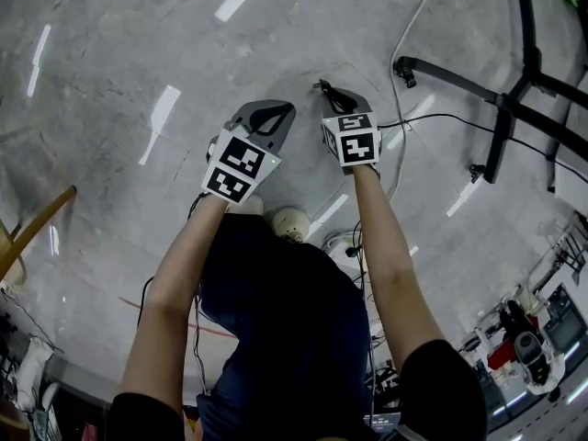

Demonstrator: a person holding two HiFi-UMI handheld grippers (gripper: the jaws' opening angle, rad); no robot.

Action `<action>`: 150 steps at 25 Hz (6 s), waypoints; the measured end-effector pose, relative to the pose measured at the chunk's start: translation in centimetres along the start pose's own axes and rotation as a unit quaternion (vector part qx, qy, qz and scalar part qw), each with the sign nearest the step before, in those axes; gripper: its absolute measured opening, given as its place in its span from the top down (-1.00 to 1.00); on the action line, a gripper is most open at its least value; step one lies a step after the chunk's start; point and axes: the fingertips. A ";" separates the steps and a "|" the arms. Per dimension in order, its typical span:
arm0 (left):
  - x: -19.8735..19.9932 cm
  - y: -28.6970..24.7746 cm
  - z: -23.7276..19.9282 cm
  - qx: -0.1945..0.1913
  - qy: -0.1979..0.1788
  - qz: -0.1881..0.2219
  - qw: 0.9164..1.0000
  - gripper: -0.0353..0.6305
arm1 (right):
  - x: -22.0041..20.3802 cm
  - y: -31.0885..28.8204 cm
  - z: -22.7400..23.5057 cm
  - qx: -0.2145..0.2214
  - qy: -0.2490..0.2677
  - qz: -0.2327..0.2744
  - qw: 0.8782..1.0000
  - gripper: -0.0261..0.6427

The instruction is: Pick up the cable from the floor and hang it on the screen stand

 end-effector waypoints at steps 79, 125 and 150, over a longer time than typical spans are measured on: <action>49.3 28.0 62.5 -0.345 -0.251 0.031 0.904 0.88 | 14.7 93.1 -0.1 -0.350 -0.303 0.377 0.802 0.76; 81.4 14.4 79.4 -0.242 -0.251 0.188 0.918 0.88 | 51.5 133.6 16.8 -0.164 0.169 0.538 0.809 0.76; 91.3 13.8 80.3 -0.232 -0.236 0.212 0.919 0.88 | 65.4 145.6 21.2 -0.221 0.147 0.569 0.779 0.76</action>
Point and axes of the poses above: the fingertips, and each gripper's own axes: y backward along the fingers, z to its right, x out of its top, and after that the axes turned 4 degrees about z, right-handed
